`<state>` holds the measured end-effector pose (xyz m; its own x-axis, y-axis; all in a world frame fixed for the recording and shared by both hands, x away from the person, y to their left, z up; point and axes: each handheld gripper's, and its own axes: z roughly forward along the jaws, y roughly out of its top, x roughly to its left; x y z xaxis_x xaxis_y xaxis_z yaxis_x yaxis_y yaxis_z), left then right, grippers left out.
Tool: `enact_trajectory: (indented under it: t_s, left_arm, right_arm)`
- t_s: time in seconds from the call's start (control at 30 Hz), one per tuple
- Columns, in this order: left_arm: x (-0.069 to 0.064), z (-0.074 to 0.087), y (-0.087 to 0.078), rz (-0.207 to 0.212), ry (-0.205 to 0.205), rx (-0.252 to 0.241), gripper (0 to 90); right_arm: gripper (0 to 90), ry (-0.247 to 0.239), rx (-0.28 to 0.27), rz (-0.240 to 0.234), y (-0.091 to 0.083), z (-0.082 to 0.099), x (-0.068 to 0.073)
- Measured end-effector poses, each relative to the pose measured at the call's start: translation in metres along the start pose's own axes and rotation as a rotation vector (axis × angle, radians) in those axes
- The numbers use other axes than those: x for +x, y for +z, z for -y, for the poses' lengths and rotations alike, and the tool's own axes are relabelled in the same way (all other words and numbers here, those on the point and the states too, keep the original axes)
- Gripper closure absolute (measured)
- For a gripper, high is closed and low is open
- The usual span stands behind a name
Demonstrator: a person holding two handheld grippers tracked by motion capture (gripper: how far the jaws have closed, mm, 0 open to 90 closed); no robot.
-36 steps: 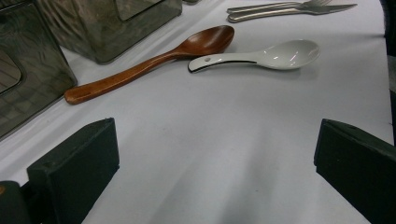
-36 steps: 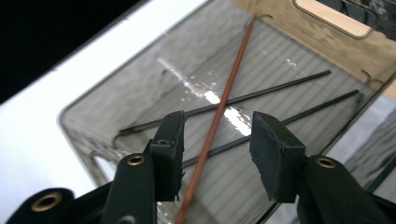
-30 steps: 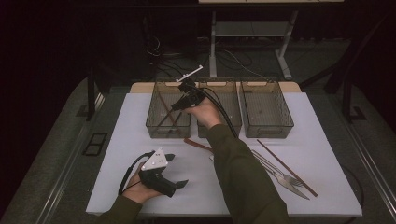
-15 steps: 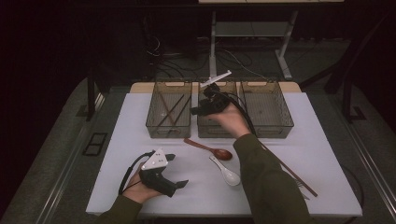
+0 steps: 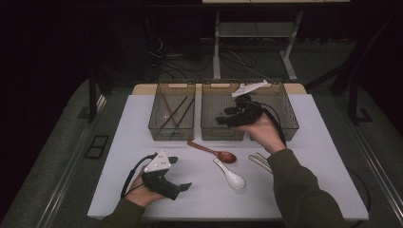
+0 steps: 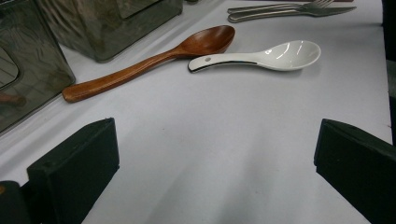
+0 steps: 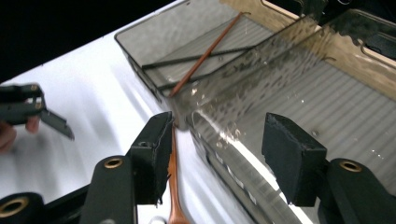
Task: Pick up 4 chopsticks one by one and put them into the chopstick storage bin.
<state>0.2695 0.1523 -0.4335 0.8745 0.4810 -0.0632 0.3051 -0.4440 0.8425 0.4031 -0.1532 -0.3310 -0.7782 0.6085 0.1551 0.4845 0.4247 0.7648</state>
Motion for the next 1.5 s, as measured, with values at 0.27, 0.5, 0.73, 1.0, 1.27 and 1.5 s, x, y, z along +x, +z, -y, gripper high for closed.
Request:
enact_trajectory:
  t_s: [0.27, 0.5, 0.73, 1.0, 1.27, 1.5]
  left_arm:
    - [0.0, 0.0, 0.001, -0.001, -0.002, 0.002, 0.0]
    - [0.0, 0.0, 0.002, -0.004, -0.006, 0.002, 0.0]
    - [0.0, 0.0, 0.001, -0.01, -0.004, 0.007, 0.0]
    - [-0.001, 0.0, 0.002, -0.013, 0.006, 0.014, 0.0]
    - [-0.001, 0.0, 0.001, -0.017, 0.004, 0.006, 0.0]
    - [-0.001, 0.0, 0.001, -0.018, 0.008, 0.009, 0.0]
  right_arm:
    - [43.1, -0.011, 0.015, 0.01, -0.023, 0.034, -0.005]
    - [43.5, -0.002, -0.002, 0.013, -0.044, 0.063, -0.008]
    - [48.2, 0.005, -0.014, 0.022, -0.063, 0.091, -0.008]
    - [58.2, 0.025, 0.025, 0.071, -0.08, 0.13, -0.016]
    - [68.0, 0.059, 0.059, 0.126, -0.102, 0.165, -0.026]
    - [75.3, 0.097, 0.113, 0.168, -0.119, 0.195, -0.032]
